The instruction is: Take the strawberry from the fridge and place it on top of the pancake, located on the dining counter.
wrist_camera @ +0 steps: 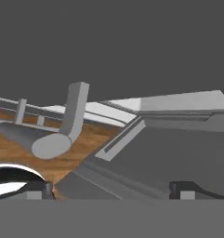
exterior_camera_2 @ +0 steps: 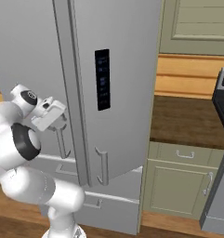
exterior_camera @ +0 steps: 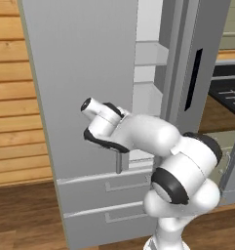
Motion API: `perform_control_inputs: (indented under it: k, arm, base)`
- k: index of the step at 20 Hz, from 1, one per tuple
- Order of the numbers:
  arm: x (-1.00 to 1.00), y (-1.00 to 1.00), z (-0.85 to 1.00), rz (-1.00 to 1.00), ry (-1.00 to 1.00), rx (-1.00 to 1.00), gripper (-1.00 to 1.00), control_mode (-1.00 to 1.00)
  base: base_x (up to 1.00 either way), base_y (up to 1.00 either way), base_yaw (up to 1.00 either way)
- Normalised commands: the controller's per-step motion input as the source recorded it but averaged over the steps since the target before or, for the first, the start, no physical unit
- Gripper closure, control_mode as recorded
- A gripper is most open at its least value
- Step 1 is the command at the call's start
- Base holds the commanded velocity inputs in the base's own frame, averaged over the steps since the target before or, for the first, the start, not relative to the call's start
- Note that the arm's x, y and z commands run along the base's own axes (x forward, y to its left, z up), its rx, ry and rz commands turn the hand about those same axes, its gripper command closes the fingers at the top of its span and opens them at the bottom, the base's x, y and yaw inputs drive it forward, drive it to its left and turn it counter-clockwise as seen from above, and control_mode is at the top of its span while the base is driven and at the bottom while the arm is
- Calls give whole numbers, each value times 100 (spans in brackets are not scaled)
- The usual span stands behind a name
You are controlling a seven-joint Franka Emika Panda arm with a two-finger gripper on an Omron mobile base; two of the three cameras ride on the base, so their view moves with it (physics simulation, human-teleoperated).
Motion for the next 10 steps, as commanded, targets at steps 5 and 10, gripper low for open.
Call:
perform_control_inputs:
  k: [5, 10]
  arm:
    - [58, -38, -23, 0, 0, 0, -100, -100]
    - [12, -67, -2, 0, -1, 0, -100, -100]
  base:
    - [0, 0, 0]
    - [0, 0, 0]
